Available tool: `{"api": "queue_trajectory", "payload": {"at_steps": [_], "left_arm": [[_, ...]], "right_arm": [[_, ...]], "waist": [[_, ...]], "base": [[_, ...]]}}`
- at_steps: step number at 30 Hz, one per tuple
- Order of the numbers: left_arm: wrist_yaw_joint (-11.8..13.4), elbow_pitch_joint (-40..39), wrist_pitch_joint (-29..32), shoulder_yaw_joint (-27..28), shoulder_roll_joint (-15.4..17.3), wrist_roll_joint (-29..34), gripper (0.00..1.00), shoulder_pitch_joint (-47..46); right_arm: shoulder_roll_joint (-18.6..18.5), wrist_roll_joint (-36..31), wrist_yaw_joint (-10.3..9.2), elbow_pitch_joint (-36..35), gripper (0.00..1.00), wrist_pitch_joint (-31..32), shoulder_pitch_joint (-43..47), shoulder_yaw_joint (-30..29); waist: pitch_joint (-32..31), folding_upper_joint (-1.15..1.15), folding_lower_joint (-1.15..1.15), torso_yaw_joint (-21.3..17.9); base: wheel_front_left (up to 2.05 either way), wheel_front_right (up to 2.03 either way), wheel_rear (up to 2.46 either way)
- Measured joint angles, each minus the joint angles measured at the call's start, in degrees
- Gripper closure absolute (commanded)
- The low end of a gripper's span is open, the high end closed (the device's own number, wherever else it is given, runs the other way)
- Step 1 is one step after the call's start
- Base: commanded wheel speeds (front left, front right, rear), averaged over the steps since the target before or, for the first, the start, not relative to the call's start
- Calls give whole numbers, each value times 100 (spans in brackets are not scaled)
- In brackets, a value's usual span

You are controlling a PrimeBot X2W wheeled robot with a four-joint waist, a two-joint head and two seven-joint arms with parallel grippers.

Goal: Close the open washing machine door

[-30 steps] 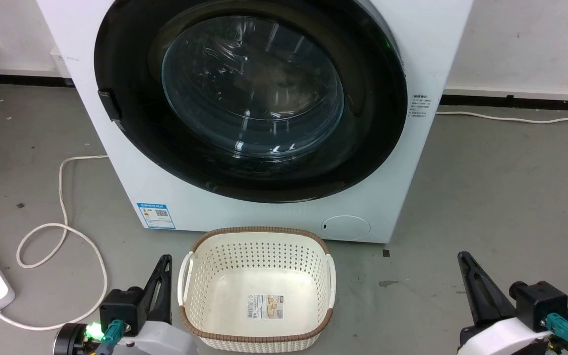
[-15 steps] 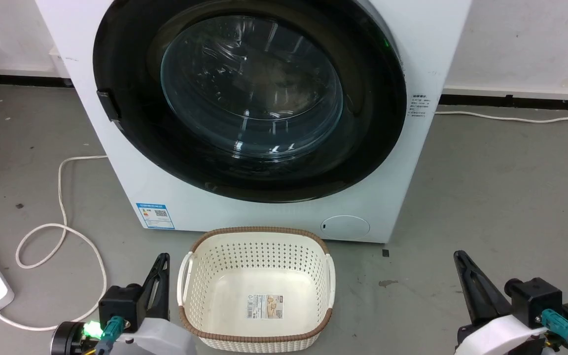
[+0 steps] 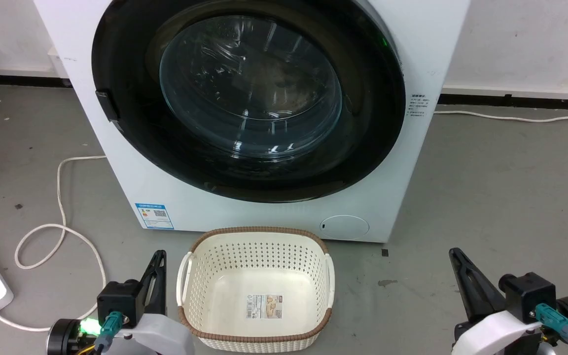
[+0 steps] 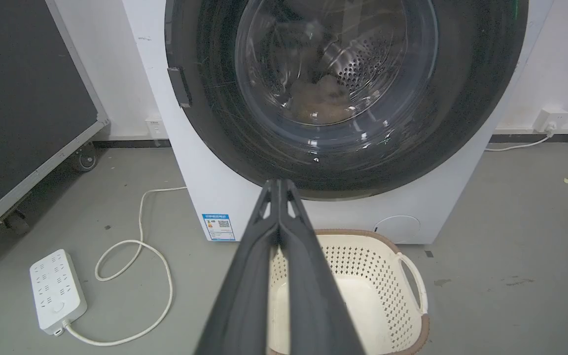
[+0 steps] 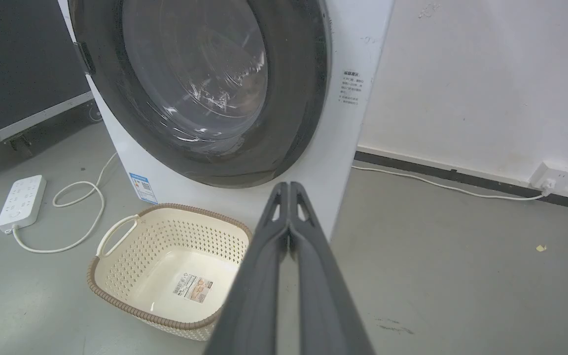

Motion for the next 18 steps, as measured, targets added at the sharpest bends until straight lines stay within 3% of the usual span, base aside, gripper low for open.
{"api": "queue_trajectory", "payload": {"at_steps": [18], "left_arm": [[43, -52, 93, 30, -5, 44, 100, -4]], "right_arm": [[8, -51, 0, -45, 100, 100, -7, 22]], "waist": [[1, 0, 0, -5]], "base": [[0, 0, 0]]}}
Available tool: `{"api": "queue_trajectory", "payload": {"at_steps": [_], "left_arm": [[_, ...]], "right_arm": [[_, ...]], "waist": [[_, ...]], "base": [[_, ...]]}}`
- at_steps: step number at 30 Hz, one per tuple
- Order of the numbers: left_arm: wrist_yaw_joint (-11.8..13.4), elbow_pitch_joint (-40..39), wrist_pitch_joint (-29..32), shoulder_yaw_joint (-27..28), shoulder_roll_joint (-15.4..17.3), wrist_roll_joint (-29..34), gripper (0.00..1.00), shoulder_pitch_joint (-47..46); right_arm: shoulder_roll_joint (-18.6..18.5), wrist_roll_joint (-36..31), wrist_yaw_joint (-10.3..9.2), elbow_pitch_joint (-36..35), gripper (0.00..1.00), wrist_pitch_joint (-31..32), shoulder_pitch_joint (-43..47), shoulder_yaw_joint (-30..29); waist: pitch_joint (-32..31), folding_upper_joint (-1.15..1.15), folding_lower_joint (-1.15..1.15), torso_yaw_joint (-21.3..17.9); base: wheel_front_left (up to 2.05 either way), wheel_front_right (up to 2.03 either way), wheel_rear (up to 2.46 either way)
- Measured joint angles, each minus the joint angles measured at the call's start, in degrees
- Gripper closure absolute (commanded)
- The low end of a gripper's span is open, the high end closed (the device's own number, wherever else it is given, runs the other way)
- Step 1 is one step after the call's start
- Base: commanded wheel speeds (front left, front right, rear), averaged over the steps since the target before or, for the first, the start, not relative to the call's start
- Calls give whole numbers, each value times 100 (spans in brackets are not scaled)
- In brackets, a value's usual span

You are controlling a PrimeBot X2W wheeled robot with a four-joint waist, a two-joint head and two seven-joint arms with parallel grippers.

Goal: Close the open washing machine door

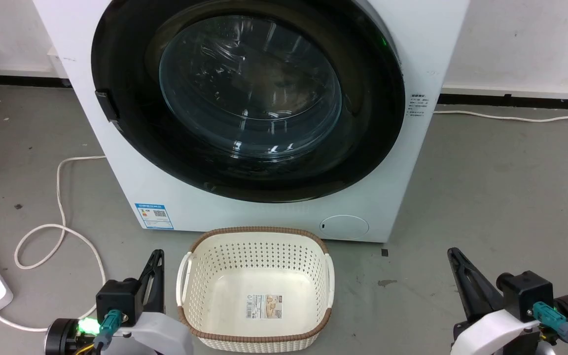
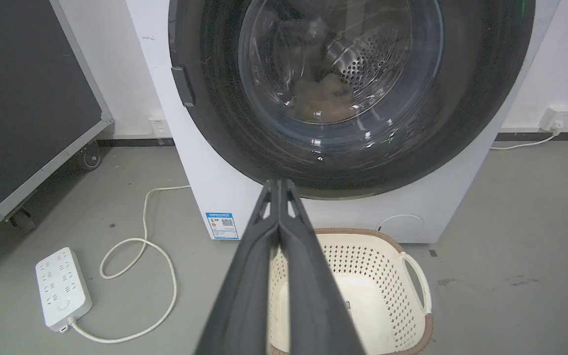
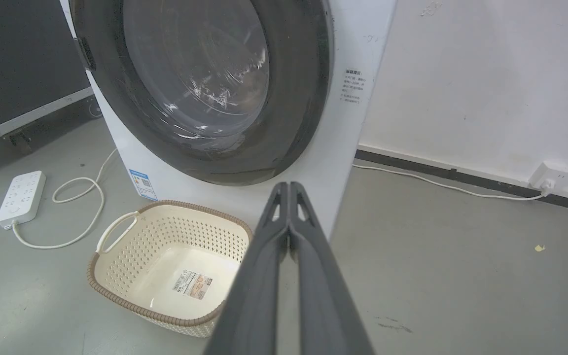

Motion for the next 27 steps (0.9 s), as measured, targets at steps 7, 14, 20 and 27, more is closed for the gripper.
{"api": "queue_trajectory", "payload": {"at_steps": [7, 14, 20, 27], "left_arm": [[0, 0, 0, -1, -1, 0, 100, -1], [0, 0, 0, -2, -1, 0, 100, -1], [0, 0, 0, -1, -1, 0, 100, -1], [0, 0, 0, 1, -1, 0, 100, -1]], "right_arm": [[0, 0, 0, -1, 100, 0, 0, 0], [1, 0, 0, -1, 100, 0, -1, -1], [1, 0, 0, -1, 100, 0, -1, 0], [1, -4, 0, -2, 100, 0, -1, 1]], "waist": [[0, 0, 0, 0], [0, 0, 0, 0], [0, 0, 0, 0], [0, 0, 0, 0]], "base": [[0, 0, 0], [0, 0, 0], [0, 0, 0], [0, 0, 0]]}}
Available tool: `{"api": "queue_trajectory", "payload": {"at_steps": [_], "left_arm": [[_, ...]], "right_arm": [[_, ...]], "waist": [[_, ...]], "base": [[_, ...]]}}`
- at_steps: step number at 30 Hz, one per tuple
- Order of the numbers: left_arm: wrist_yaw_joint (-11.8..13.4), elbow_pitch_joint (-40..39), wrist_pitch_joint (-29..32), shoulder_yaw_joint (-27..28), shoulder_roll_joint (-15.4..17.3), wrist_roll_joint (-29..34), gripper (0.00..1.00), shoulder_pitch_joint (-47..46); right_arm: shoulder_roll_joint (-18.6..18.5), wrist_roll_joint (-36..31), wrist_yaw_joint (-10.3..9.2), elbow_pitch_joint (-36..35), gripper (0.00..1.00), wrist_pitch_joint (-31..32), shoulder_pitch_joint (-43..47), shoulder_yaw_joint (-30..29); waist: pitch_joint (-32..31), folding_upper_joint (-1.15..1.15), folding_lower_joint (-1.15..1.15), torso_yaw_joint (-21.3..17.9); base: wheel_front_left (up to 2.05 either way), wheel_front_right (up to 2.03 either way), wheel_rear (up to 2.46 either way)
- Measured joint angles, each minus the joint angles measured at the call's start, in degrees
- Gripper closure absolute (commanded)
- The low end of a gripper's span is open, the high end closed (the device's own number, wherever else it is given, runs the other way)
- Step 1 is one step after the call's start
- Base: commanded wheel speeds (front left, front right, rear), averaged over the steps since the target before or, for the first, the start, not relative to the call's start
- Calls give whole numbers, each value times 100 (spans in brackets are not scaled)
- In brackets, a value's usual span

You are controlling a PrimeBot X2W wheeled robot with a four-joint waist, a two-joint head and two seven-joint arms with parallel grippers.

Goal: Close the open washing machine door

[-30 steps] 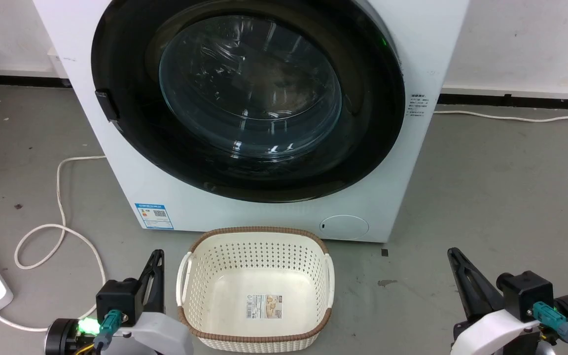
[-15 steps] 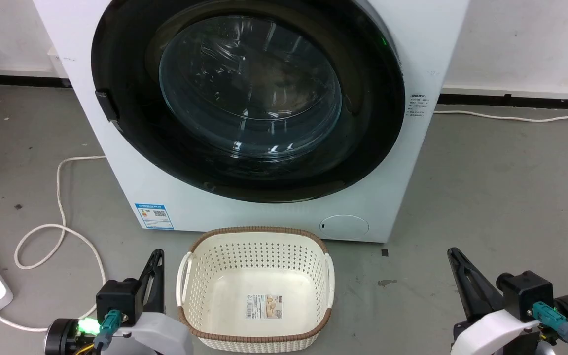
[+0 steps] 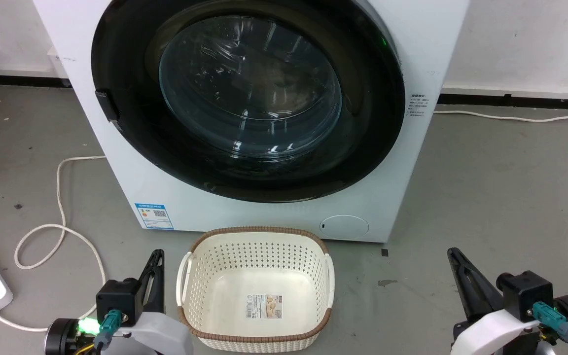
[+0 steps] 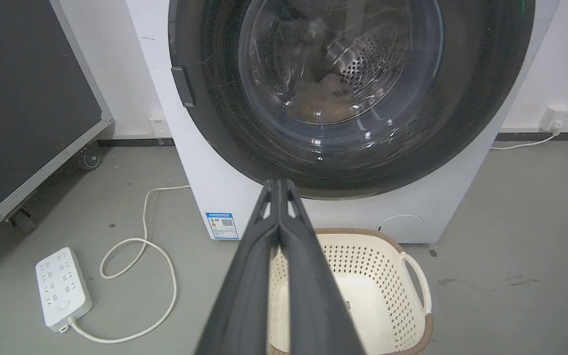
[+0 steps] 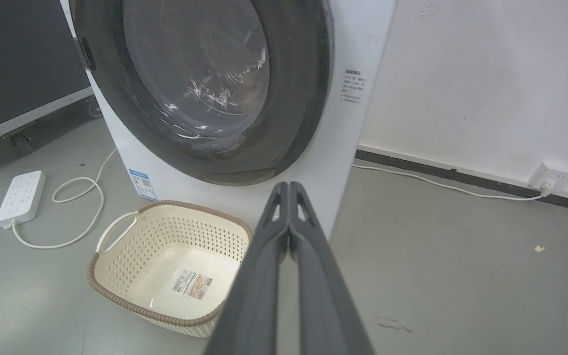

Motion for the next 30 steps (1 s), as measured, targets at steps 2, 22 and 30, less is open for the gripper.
{"api": "queue_trajectory", "payload": {"at_steps": [2, 22, 30], "left_arm": [[0, 0, 0, -2, 0, 0, 100, 0], [0, -1, 0, 0, 0, 0, 100, -1], [0, -1, 0, -3, 0, 0, 100, -1]], "right_arm": [[0, 0, 0, 0, 100, 0, 0, -2], [0, 0, 0, 0, 100, 0, -1, 0], [0, 0, 0, 0, 100, 0, -1, -2]], "waist": [[0, 0, 0, 0], [0, 0, 0, 0], [0, 0, 0, 0]], "base": [[0, 0, 0], [0, 0, 0], [0, 0, 0]]}}
